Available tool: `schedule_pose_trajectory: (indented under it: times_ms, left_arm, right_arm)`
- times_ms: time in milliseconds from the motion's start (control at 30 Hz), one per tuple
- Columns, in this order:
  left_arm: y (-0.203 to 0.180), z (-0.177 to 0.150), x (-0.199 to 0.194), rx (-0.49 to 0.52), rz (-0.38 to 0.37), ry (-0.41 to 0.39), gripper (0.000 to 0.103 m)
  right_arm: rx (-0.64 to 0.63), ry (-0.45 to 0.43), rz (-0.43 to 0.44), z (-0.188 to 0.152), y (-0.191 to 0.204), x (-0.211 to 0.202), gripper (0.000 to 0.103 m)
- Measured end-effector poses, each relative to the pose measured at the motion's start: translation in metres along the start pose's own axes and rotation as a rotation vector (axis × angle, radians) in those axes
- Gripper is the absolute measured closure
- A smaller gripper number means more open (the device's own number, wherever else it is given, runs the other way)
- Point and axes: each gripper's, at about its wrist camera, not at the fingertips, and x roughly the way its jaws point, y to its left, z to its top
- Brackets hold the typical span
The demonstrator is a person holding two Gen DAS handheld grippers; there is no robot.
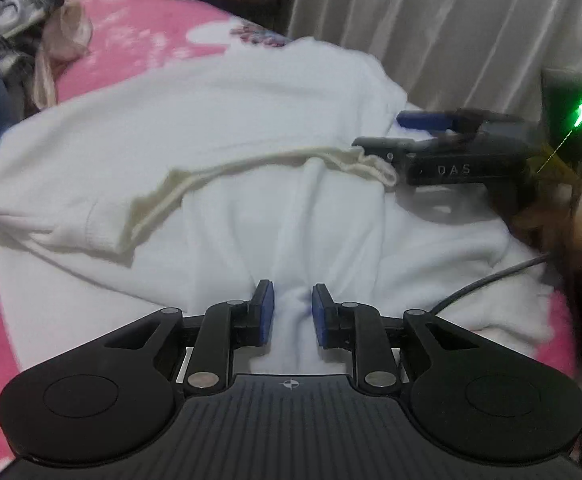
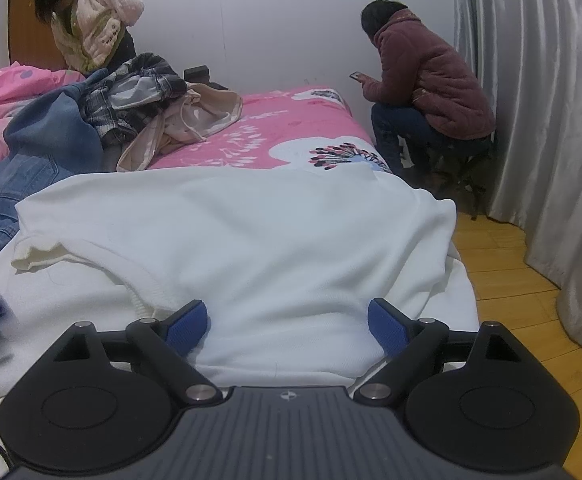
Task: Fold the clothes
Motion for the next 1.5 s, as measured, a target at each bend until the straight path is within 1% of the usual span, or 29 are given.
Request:
schedule_pose_trajectory:
  times_ms: [133, 200, 267, 300, 367, 433, 467, 500, 533, 633, 667, 733, 767, 800, 833, 900, 1000, 1033, 1067, 1100, 1133, 1167, 1233, 1333, 1367, 1433, 1500]
  left_arm:
    - [0.001, -0.019, 0.007, 0.021, 0.059, 0.052, 0.082]
    - [0.001, -0.029, 0.01, 0.031, 0.089, 0.077, 0.081]
    - [0.007, -0.031, 0.007, -0.004, 0.089, 0.082, 0.081]
    - [0.007, -0.032, 0.007, -0.02, 0.096, 0.08, 0.081]
    - [-0.001, -0.034, 0.011, -0.007, 0.127, 0.07, 0.081]
    - [-0.011, -0.04, 0.012, 0.045, 0.164, 0.042, 0.081]
    - [-0.016, -0.043, 0.012, 0.069, 0.18, 0.027, 0.081]
    - [-0.018, -0.044, 0.012, 0.074, 0.192, 0.02, 0.081]
    - [-0.019, -0.045, 0.012, 0.073, 0.201, 0.016, 0.081]
    - [-0.022, -0.044, 0.012, 0.07, 0.218, 0.02, 0.081]
    - [-0.022, -0.043, 0.012, 0.07, 0.221, 0.025, 0.081]
    - [-0.022, -0.043, 0.011, 0.069, 0.222, 0.025, 0.081]
    - [-0.021, -0.043, 0.01, 0.062, 0.22, 0.024, 0.081]
    - [-0.02, -0.043, 0.01, 0.051, 0.218, 0.023, 0.081]
    - [-0.02, -0.043, 0.01, 0.038, 0.217, 0.021, 0.081]
    - [-0.02, -0.045, 0.011, 0.036, 0.219, 0.015, 0.081]
    - [-0.02, -0.047, 0.01, 0.043, 0.219, 0.005, 0.081]
    - [-0.02, -0.048, 0.01, 0.041, 0.218, 0.003, 0.081]
    - [-0.019, -0.048, 0.01, 0.037, 0.217, 0.002, 0.081]
    - [-0.019, -0.048, 0.01, 0.034, 0.216, 0.001, 0.081]
    - [-0.019, -0.047, 0.01, 0.031, 0.215, 0.001, 0.081]
    - [-0.019, -0.047, 0.011, 0.029, 0.215, 0.002, 0.081]
    - [-0.019, -0.046, 0.011, 0.028, 0.216, 0.005, 0.081]
    - [-0.019, -0.046, 0.01, 0.032, 0.218, 0.005, 0.081]
    - [-0.019, -0.046, 0.01, 0.031, 0.217, 0.002, 0.081]
    - [-0.017, -0.047, 0.008, 0.027, 0.212, -0.006, 0.081]
    - [-0.015, -0.048, 0.006, 0.02, 0.202, -0.014, 0.081]
  right_arm:
    - [0.021, 0.005, 0.009, 0.002, -0.003, -0.003, 0.013]
    - [0.023, 0.011, 0.0, 0.003, -0.004, -0.006, 0.013]
    - [0.026, 0.014, -0.012, 0.004, -0.005, -0.011, 0.013]
    - [0.024, 0.019, -0.035, 0.005, -0.005, -0.014, 0.013]
    - [0.01, 0.023, -0.093, 0.008, -0.002, -0.026, 0.013]
    - [-0.013, 0.011, -0.158, 0.013, 0.005, -0.046, 0.014]
    - [-0.021, -0.022, -0.121, 0.014, 0.009, -0.064, 0.014]
    - [-0.03, -0.045, -0.058, 0.013, 0.016, -0.079, 0.014]
    - [-0.061, -0.015, -0.028, 0.008, 0.025, -0.082, 0.014]
    - [-0.173, 0.116, 0.03, -0.012, 0.055, -0.082, 0.014]
    - [-0.172, 0.158, 0.021, -0.015, 0.057, -0.08, 0.014]
    - [-0.149, 0.241, -0.013, -0.02, 0.056, -0.074, 0.014]
    - [-0.091, 0.282, -0.016, -0.018, 0.05, -0.075, 0.014]
    - [-0.043, 0.317, -0.006, -0.016, 0.044, -0.077, 0.013]
    - [-0.032, 0.341, 0.008, -0.018, 0.042, -0.081, 0.013]
    - [-0.053, 0.392, 0.036, -0.022, 0.041, -0.091, 0.013]
    - [-0.004, 0.468, 0.084, -0.022, 0.027, -0.109, 0.013]
    - [0.001, 0.474, 0.071, -0.019, 0.022, -0.116, 0.013]
    - [0.003, 0.475, 0.05, -0.017, 0.018, -0.123, 0.013]
    - [-0.009, 0.447, 0.004, -0.012, 0.014, -0.131, 0.013]
    - [-0.021, 0.404, -0.037, -0.005, 0.012, -0.138, 0.013]
    - [-0.019, 0.35, -0.055, 0.004, 0.009, -0.141, 0.013]
    - [0.028, 0.252, -0.029, 0.024, 0.005, -0.136, 0.013]
    - [0.038, 0.115, 0.044, 0.048, 0.012, -0.107, 0.013]
    - [0.019, 0.08, 0.068, 0.053, 0.017, -0.091, 0.013]
    - [-0.013, 0.098, 0.093, 0.055, 0.021, -0.058, 0.013]
    - [-0.012, 0.231, 0.038, 0.045, 0.023, -0.02, 0.013]
